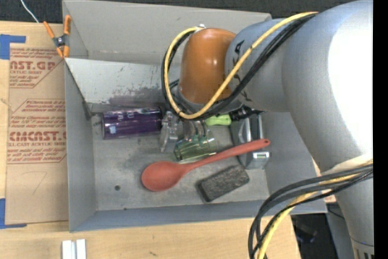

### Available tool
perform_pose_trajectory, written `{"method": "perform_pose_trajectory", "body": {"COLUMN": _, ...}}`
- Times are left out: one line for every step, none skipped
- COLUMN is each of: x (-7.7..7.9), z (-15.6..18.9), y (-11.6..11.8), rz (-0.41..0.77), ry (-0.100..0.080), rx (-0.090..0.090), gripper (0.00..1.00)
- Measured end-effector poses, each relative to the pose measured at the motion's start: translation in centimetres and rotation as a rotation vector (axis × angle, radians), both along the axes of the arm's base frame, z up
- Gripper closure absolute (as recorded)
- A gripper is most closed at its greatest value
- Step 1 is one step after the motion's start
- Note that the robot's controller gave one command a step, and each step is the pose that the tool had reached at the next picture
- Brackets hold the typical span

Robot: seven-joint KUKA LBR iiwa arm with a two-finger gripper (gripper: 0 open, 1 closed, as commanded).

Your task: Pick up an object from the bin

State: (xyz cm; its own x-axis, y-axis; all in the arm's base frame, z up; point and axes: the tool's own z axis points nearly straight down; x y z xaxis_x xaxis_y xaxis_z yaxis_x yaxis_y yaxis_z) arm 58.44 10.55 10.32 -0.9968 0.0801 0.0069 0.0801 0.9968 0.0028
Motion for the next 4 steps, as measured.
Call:
{"method": "perform_pose_trajectory", "body": {"x": 0.0, "z": 0.0, "y": 0.0, "rz": 0.0, "ry": 0.0, "rx": 0.0, "gripper": 1.0}}
{"method": "perform_pose_trajectory", "body": {"x": 0.0, "z": 0.0, "y": 0.0, "rz": 0.0, "ry": 0.0, "rx": 0.0, "gripper": 1.0}}
{"method": "perform_pose_trajectory", "body": {"x": 0.0, "z": 0.0, "y": 0.0, "rz": 0.0, "ry": 0.0, "rx": 0.0, "gripper": 1.0}}
{"method": "perform_pose_trajectory", "body": {"x": 0.0, "z": 0.0, "y": 0.0, "rz": 0.0, "ry": 0.0, "rx": 0.0, "gripper": 1.0}}
